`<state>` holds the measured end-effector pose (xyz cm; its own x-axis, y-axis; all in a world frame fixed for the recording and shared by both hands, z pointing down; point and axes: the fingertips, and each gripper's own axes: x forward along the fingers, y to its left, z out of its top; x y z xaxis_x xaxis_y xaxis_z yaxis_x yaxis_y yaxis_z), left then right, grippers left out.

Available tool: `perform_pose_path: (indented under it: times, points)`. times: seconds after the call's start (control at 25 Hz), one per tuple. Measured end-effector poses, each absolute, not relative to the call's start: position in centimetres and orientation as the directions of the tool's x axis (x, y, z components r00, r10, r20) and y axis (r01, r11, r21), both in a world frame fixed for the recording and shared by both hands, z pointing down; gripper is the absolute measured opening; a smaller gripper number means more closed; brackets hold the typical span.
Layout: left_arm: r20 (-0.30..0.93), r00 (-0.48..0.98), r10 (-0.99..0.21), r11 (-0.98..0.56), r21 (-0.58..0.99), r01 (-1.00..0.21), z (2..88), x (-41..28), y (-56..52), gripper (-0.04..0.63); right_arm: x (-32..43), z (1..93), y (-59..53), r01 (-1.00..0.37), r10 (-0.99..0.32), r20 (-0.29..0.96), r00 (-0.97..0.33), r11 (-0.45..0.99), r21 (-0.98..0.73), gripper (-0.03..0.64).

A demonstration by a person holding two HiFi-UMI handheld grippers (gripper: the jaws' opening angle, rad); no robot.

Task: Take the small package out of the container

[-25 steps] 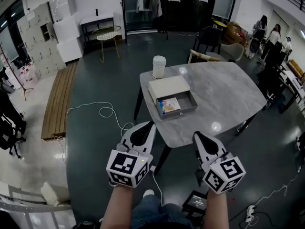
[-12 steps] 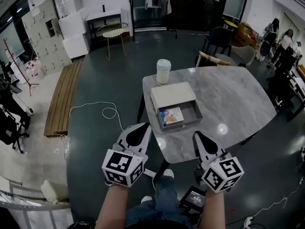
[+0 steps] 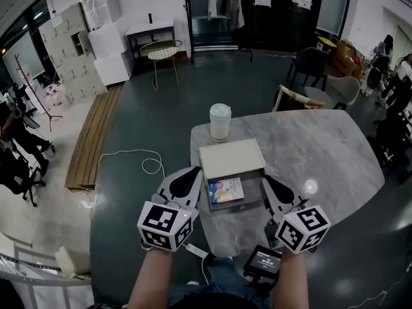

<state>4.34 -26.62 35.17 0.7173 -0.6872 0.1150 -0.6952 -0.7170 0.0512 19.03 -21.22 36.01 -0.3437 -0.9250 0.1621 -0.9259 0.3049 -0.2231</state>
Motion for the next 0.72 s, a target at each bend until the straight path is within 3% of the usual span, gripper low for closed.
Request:
perform_pose_path:
  times: [0.56, 0.64, 0.72]
  points:
    - [0.201, 0.608, -0.768, -0.589, 0.151, -0.794, 40.2, 6.5, -32.8, 0.014, 20.1, 46.0, -27.9, -0.857, -0.695, 0.505, -0.512, 0.452, -0.248, 0.036]
    - [0.223, 0.595, -0.772, -0.574, 0.157, -0.803, 41.1, 6.4, -33.2, 0.013, 20.0, 48.0, -28.2, -0.845, -0.643, 0.554, -0.529, 0.456, -0.278, 0.162]
    - [0.24, 0.584, -0.775, -0.561, 0.163, -0.812, 41.9, 6.1, -33.6, 0.014, 19.9, 50.2, -28.3, -0.841, -0.587, 0.61, -0.532, 0.449, -0.302, 0.192]
